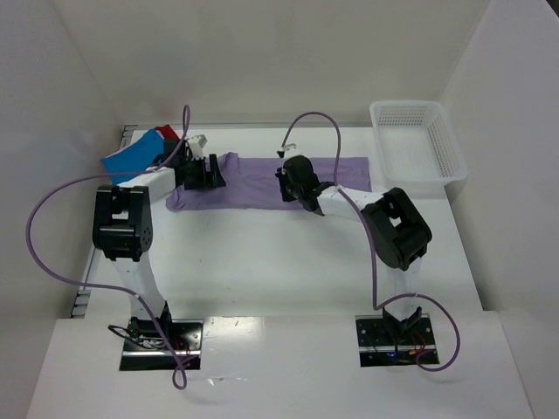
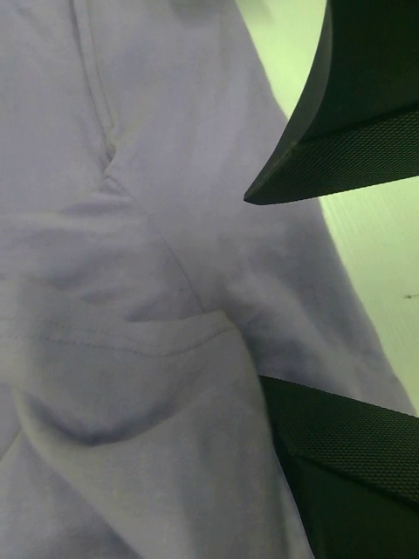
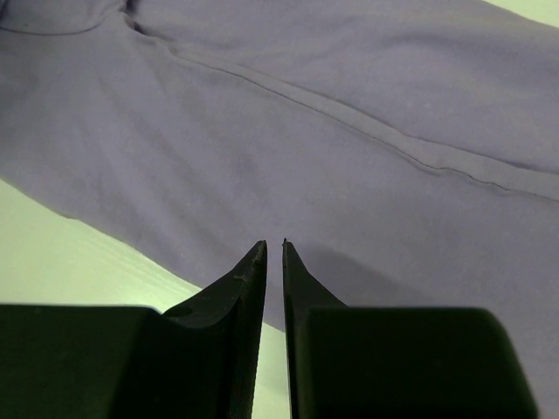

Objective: Fold and stack the t-shirts

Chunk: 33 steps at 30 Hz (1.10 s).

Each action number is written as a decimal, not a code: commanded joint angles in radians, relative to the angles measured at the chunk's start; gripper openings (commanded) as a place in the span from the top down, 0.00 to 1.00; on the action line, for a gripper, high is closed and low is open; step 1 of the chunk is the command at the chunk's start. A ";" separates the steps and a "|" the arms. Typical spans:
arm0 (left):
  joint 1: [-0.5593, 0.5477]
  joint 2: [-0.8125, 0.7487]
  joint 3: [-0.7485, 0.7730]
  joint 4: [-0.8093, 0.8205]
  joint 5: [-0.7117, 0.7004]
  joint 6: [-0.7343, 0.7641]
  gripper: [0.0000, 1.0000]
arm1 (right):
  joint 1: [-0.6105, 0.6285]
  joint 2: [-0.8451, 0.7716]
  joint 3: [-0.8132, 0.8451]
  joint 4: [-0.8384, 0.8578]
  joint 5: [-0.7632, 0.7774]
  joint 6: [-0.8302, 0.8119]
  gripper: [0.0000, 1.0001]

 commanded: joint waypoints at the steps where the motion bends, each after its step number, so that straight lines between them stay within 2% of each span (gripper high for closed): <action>1: 0.012 0.040 0.049 0.073 0.009 -0.001 0.13 | 0.009 0.026 0.022 0.053 0.025 -0.015 0.82; 5: 0.012 0.060 0.073 0.107 0.043 -0.023 0.19 | 0.009 0.037 0.032 0.025 0.016 -0.024 0.82; 9: 0.012 0.080 0.107 0.118 0.054 -0.043 0.30 | 0.009 0.037 0.052 -0.005 0.007 -0.024 0.82; 10: 0.012 0.080 0.119 0.118 0.054 -0.043 0.36 | 0.009 0.046 0.061 -0.005 0.007 -0.024 0.82; 16: 0.012 0.080 0.139 0.147 0.065 -0.061 0.52 | 0.009 0.065 0.081 -0.059 -0.016 -0.024 0.82; 27: 0.076 0.071 0.139 0.243 -0.082 -0.161 0.52 | 0.009 0.074 0.090 -0.077 -0.016 -0.024 0.82; 33: 0.098 0.071 0.148 0.314 -0.092 -0.190 0.52 | 0.009 0.074 0.090 -0.087 -0.016 -0.024 0.82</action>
